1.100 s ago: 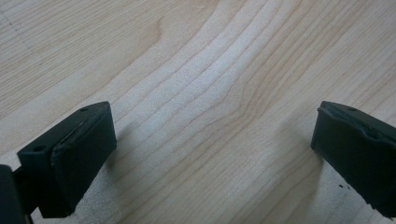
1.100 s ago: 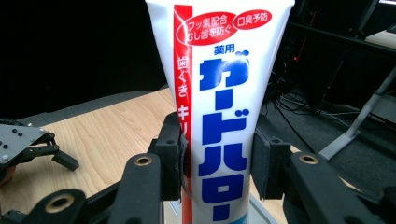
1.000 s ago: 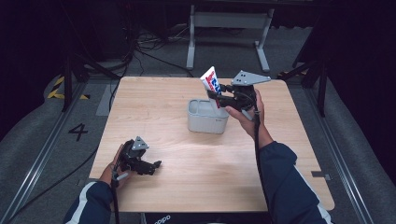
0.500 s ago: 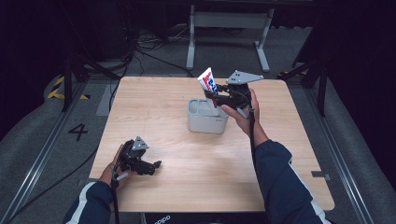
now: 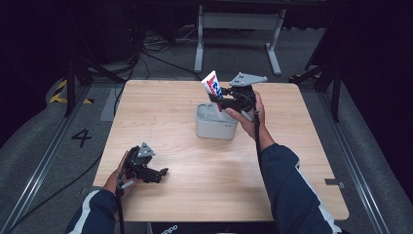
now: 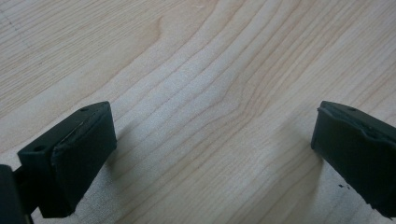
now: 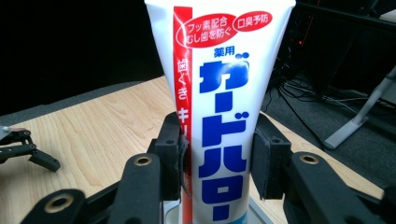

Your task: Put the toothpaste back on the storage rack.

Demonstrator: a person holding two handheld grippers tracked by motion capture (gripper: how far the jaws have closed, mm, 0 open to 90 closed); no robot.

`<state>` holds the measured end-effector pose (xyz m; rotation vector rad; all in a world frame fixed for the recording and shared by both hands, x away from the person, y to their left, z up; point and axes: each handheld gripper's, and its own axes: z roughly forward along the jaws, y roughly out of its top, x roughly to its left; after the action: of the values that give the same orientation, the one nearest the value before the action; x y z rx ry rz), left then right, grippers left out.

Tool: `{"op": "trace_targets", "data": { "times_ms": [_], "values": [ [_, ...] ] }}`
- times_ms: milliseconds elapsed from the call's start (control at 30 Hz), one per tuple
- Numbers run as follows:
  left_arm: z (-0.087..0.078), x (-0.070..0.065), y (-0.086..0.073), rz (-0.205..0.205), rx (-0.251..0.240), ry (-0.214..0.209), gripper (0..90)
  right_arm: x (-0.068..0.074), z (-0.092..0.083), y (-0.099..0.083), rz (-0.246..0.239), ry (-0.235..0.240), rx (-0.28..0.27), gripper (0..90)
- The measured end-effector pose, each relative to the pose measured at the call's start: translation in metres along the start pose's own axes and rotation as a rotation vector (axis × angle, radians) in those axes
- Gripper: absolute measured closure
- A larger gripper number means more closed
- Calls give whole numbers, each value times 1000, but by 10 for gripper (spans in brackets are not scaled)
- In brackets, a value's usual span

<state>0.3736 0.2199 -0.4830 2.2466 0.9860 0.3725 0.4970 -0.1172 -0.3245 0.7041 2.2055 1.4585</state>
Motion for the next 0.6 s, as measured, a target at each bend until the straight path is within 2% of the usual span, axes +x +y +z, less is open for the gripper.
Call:
{"op": "trace_targets", "data": {
  "times_ms": [600],
  "values": [
    [-1,-1,-1,-6,4,-3,5,-8,12,-10,28,-1,28,609]
  ]
}}
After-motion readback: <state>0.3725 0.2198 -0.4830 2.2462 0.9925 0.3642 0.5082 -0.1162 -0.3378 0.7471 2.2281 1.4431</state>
